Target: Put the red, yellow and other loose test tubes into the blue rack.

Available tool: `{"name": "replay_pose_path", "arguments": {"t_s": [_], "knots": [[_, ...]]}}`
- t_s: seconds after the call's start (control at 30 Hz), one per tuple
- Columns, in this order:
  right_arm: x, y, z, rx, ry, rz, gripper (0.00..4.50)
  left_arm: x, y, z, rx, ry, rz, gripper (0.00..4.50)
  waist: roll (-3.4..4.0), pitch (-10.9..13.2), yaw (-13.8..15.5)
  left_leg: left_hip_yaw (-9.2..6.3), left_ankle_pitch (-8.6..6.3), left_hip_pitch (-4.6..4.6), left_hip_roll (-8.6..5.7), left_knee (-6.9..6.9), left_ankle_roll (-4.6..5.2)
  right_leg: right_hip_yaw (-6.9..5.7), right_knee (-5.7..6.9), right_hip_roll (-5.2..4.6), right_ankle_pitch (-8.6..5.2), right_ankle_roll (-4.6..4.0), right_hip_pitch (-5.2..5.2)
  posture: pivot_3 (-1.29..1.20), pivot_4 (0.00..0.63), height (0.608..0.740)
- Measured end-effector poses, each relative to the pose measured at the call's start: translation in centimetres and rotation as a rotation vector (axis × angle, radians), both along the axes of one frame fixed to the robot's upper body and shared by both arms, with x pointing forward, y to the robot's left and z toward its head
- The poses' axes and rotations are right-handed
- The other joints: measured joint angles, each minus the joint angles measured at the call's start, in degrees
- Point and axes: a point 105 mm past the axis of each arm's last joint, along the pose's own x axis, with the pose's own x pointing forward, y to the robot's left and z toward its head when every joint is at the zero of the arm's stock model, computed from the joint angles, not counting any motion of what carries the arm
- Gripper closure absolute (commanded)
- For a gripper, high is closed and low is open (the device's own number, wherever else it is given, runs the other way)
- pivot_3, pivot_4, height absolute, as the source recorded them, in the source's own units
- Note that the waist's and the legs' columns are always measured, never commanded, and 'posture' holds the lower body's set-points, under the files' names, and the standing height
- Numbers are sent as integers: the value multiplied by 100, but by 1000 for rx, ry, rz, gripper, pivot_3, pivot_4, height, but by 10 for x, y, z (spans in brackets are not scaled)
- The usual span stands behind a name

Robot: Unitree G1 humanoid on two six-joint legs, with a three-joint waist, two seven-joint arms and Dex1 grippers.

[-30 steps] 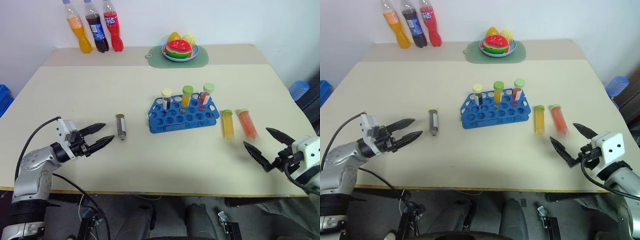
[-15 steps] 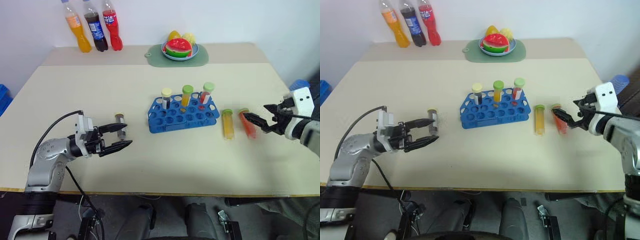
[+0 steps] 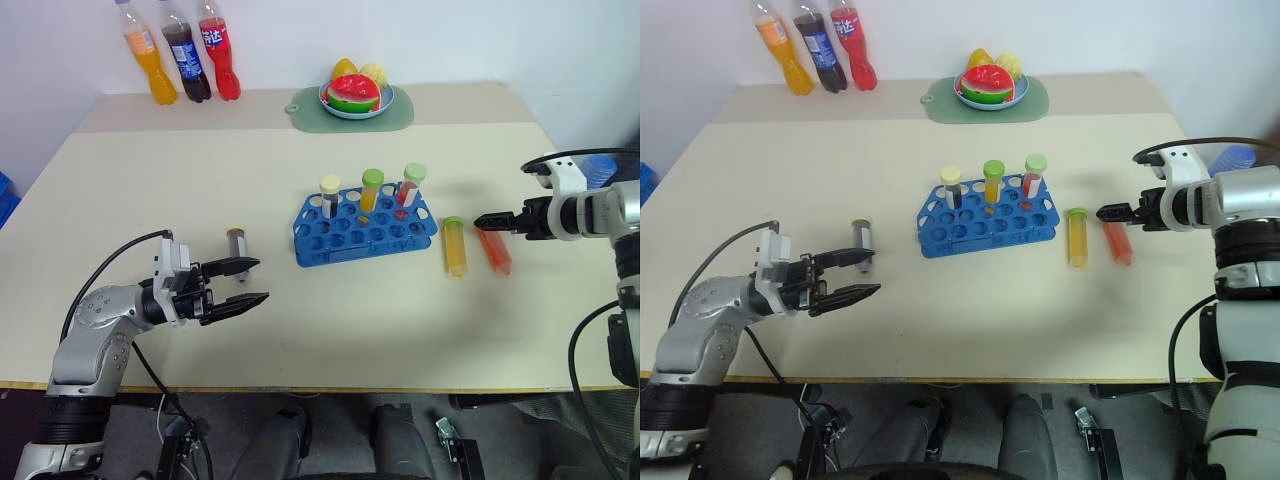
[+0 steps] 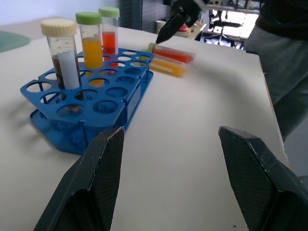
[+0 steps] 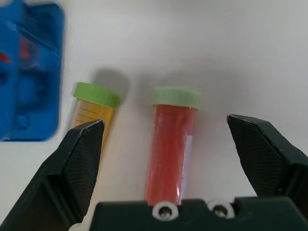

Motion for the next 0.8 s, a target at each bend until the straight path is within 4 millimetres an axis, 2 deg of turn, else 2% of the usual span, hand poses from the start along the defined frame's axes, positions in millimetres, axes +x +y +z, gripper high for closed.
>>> {"name": "replay_pose_path", "arguments": {"t_s": [0.07, 0.1, 0.17, 0.33, 0.37, 0.5, 0.57, 0.63, 0.7, 0.73, 0.8], "knots": [[0, -2, -12, -29, 52, 12, 15, -2, 0, -1, -13, 12, 4, 1246, 0, 1, -15, 0, 1, 0, 0, 0, -2, 0, 1, 0, 0, 0, -1, 0, 150, 740], [1, -1, -13, -45, 63, 30, 396, -4, 0, -2, -13, 21, 9, 1246, 0, 0, -21, 1, 6, 0, 0, 1, -11, 1, 1, 0, 1, 0, -1, 0, 150, 740], [2, -3, -15, -67, 77, 45, 848, -7, -1, -2, -19, 28, 8, 1246, -1, 0, -33, 2, 15, 1, 0, 1, -27, 2, 1, 1, 3, 1, -1, 0, 150, 740], [6, -3, -17, -119, 78, 88, 3277, -11, -2, -2, -30, 39, 14, 1246, -2, -1, -109, 0, 15, 2, 1, 1, -28, 2, 4, 2, 4, 1, -1, 0, 150, 740], [6, -4, -17, -125, 79, 93, 3636, -11, -2, -1, -35, 38, 13, 1246, -2, -2, -112, 0, 15, 2, 1, 1, -28, 2, 4, 2, 4, 1, -1, 0, 150, 740], [8, -5, -14, -145, 50, 128, 3721, -11, -1, -1, -44, 41, 24, 1246, 0, -1, -112, 0, 16, 2, 1, 1, -30, 2, 5, 3, 5, 1, -1, 0, 150, 740], [14, -3, -5, -106, -32, 136, 3721, -10, -1, -1, -46, 41, 30, 1246, 10, 6, -111, 3, 16, 2, 1, 0, -30, 5, 5, 2, 5, 1, -3, 0, 150, 740], [22, -1, 13, -71, -155, 145, 3721, -10, -1, 0, -48, 40, 31, 1246, 21, 12, -111, 4, 16, 1, 1, -1, -30, 7, 5, 3, 5, 1, -7, 0, 150, 740], [26, -4, 48, -38, -346, 158, 3721, -10, -2, 0, -53, 38, 35, 1246, 31, 18, -104, 4, 16, -2, 1, -5, -32, 7, 5, 2, 5, 1, -11, 0, 150, 740], [25, -5, 69, -27, -459, 178, 3721, -9, -2, 0, -54, 38, 37, 1246, 29, 17, -94, 2, 14, -2, 2, -10, -33, 6, 4, 4, 5, 1, -11, 0, 150, 740], [17, 6, 92, 6, -672, 267, 3721, -8, -2, 0, -65, 36, 41, 1246, 14, 9, -92, 0, 9, -1, 13, -3, -38, 5, 3, 13, 5, 1, -7, 0, 150, 740]]}}
